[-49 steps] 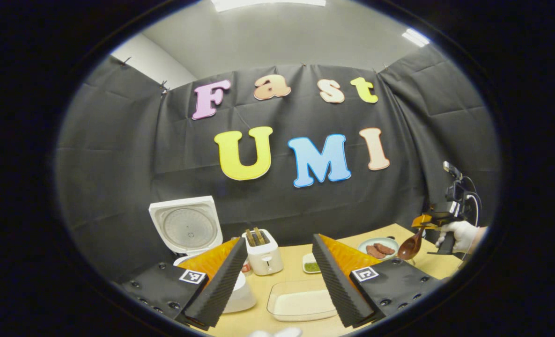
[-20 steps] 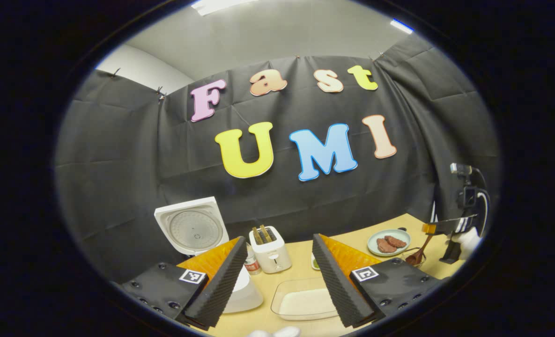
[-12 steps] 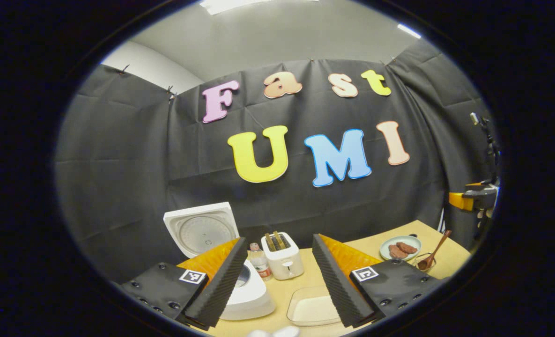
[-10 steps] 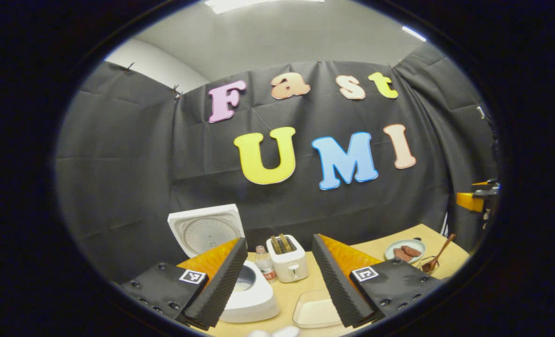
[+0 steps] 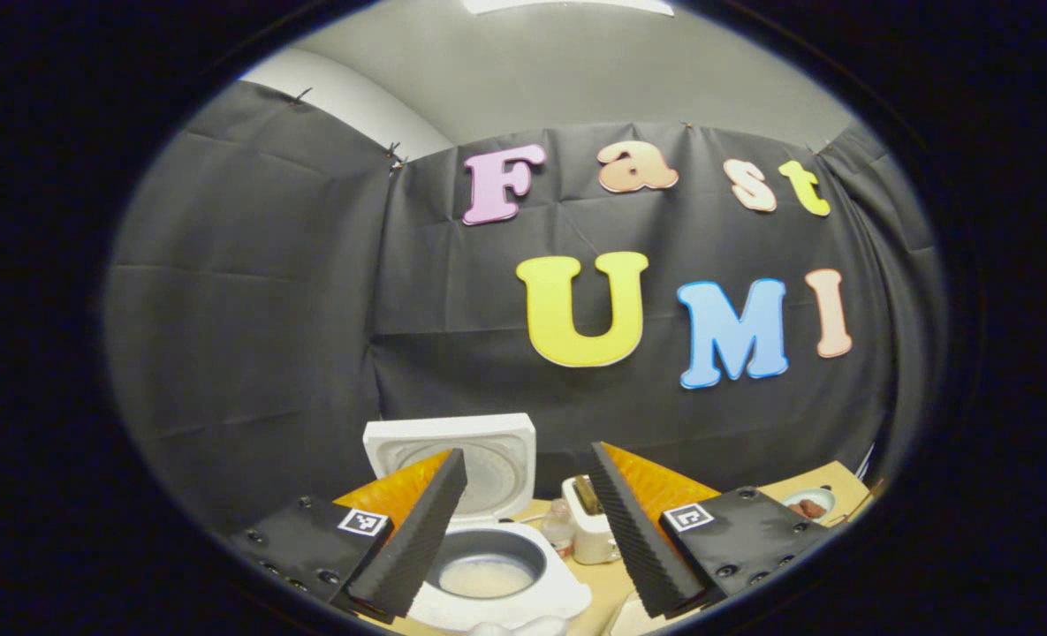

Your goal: Close the left gripper, press the button to open the rice cooker; take a wooden spoon from the chopstick holder with the right hand, scoop a spoonful of rice and pour it into the rice cooker, then put the wooden spoon back into the chopstick holder.

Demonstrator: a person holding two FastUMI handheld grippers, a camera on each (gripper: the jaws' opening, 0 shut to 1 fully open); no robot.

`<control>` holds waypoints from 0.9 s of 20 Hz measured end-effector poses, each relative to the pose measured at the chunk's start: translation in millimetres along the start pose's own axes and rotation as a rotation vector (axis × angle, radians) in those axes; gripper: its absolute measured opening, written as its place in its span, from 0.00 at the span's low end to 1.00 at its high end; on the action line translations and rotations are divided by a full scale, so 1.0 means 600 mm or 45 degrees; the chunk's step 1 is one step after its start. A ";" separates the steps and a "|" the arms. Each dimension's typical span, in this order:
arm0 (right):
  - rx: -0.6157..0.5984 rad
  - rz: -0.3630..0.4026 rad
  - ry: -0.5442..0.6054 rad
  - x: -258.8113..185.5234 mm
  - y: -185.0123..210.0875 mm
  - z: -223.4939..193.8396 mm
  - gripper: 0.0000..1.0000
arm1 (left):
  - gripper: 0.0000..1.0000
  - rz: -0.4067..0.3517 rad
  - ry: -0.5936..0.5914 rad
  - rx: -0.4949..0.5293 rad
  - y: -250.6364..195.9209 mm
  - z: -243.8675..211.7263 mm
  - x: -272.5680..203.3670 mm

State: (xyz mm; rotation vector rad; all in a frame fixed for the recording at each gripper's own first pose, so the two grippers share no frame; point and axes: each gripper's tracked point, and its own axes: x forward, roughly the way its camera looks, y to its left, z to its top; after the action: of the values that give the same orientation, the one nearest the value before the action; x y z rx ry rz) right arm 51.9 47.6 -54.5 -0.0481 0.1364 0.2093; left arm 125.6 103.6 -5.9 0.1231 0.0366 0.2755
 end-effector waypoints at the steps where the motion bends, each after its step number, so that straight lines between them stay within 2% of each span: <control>1: -0.003 0.006 0.009 -0.002 0.012 -0.003 0.98 | 0.97 0.022 -0.004 0.006 0.017 0.008 0.027; 2: -0.007 0.007 0.013 -0.003 0.020 -0.003 0.94 | 0.95 0.043 -0.001 0.000 0.034 0.015 0.052; 3: 0.001 0.010 0.019 -0.004 0.028 -0.004 0.98 | 0.99 0.056 0.001 -0.012 0.047 0.023 0.083; 10: 0.025 -0.051 0.055 -0.003 0.024 -0.009 0.98 | 0.99 0.146 0.067 -0.011 0.117 0.037 0.291; 14: 0.007 -0.083 0.112 0.003 0.009 -0.031 0.98 | 0.96 0.196 0.175 0.046 0.149 -0.016 0.391; 18: 0.054 -0.101 0.161 0.000 -0.009 -0.053 0.99 | 0.99 0.204 0.347 0.057 0.157 -0.104 0.435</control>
State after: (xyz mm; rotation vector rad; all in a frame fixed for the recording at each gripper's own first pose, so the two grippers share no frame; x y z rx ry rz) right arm 49.1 40.5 -85.8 -0.0242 0.2646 0.1242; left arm 347.8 272.1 -60.8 0.1323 0.3045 0.4504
